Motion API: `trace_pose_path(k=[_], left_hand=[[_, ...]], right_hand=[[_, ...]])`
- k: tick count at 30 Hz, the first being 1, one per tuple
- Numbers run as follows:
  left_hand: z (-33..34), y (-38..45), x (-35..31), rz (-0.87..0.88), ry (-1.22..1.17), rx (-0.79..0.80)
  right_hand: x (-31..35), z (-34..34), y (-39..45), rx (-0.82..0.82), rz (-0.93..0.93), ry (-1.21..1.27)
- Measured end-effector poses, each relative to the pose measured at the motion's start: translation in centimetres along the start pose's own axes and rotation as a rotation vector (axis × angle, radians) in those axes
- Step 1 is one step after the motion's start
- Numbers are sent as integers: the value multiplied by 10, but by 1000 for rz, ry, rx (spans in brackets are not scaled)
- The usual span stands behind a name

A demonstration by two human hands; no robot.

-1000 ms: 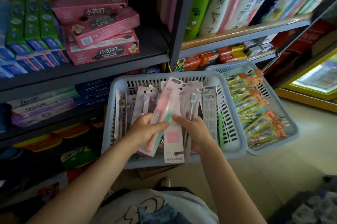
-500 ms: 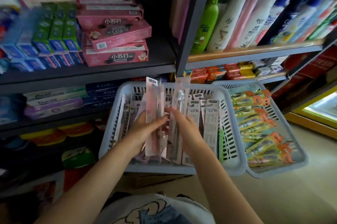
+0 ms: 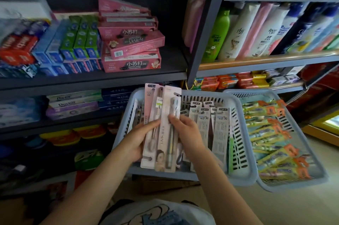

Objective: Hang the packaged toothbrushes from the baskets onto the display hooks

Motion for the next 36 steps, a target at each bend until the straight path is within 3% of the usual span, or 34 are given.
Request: trace_pose_path(k=[4, 7, 9, 12, 15, 24, 27, 32, 36], left_hand=[[-2, 3, 11, -27, 60, 41], [-18, 7, 17, -20, 78, -12], [-33, 8, 17, 1, 94, -105], [-53, 11, 18, 21, 117, -215], [-60, 13, 23, 2, 98, -230], [-46, 15, 22, -67, -44, -127], [-38, 13, 9, -42, -25, -89], [-24, 6, -26, 16, 34, -71], [-13, -13, -69, 97, 140, -22]], right_hand=[[-4, 9, 3, 20, -60, -93], [-13, 4, 11, 66, -34, -111], [-21, -13, 21, 11, 1, -112], [-27, -48, 42, -174, -47, -494], [-45, -59, 54, -192, 41, -810], [-47, -58, 57, -87, 96, -793], [-10, -65, 45, -130, 4, -772], [61, -67, 28, -245, -183, -497], [123, -24, 9, -168, -349, -307]])
Point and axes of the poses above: each hand's wrist, its own y-axis towards the middle knuckle, its own z-axis out of the palm, x = y × z, the point moved 10 cm from there along y, towards the middle knuckle, and after that the axes turned 1 degree about -y, right-handed, at the moved point
